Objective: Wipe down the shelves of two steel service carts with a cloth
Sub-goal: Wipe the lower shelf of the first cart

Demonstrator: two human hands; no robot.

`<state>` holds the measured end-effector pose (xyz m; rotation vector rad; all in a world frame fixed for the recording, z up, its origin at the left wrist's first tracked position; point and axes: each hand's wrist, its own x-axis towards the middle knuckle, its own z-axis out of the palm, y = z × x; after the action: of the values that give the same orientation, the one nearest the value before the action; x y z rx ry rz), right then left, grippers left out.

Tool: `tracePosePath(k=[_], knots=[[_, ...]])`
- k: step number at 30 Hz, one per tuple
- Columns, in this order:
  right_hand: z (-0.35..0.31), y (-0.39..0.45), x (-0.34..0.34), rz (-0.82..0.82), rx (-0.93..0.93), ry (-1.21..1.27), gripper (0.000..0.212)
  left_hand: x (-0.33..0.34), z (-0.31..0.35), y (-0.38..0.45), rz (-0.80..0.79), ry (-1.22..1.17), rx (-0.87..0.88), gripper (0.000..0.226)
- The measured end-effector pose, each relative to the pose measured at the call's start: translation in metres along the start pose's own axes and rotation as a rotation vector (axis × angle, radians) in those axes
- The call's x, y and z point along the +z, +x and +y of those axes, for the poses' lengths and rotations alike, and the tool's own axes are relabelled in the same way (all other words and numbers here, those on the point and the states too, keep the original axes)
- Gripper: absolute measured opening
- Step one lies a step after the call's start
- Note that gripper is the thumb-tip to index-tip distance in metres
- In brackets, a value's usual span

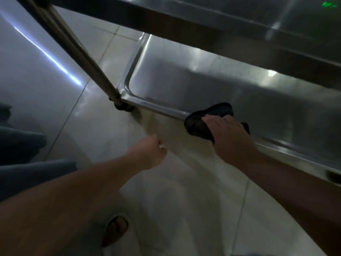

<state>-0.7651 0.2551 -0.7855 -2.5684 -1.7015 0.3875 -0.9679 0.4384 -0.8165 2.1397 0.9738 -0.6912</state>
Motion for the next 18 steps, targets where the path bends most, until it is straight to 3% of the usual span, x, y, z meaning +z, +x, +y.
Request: tracePosePath(k=[5,10,13,18], knots=[[-0.005,-0.047,-0.054,-0.469,0.379,-0.019,0.052,0.009,0.026,-0.083,-0.17,0.373,0.04,0.045],[-0.048,-0.129,-0.119,-0.865,0.332,0.05,0.029,-0.02,0.069,-0.191,-0.236,0.449,0.077,0.041],[-0.081,-0.165,-0.173,-0.952,0.307,0.1,0.028,-0.052,0.092,-0.257,-0.246,0.413,0.043,0.038],[-0.136,-0.186,-0.291,-0.851,0.305,0.14,0.033,-0.127,0.129,-0.364,-0.279,0.185,-0.121,0.03]])
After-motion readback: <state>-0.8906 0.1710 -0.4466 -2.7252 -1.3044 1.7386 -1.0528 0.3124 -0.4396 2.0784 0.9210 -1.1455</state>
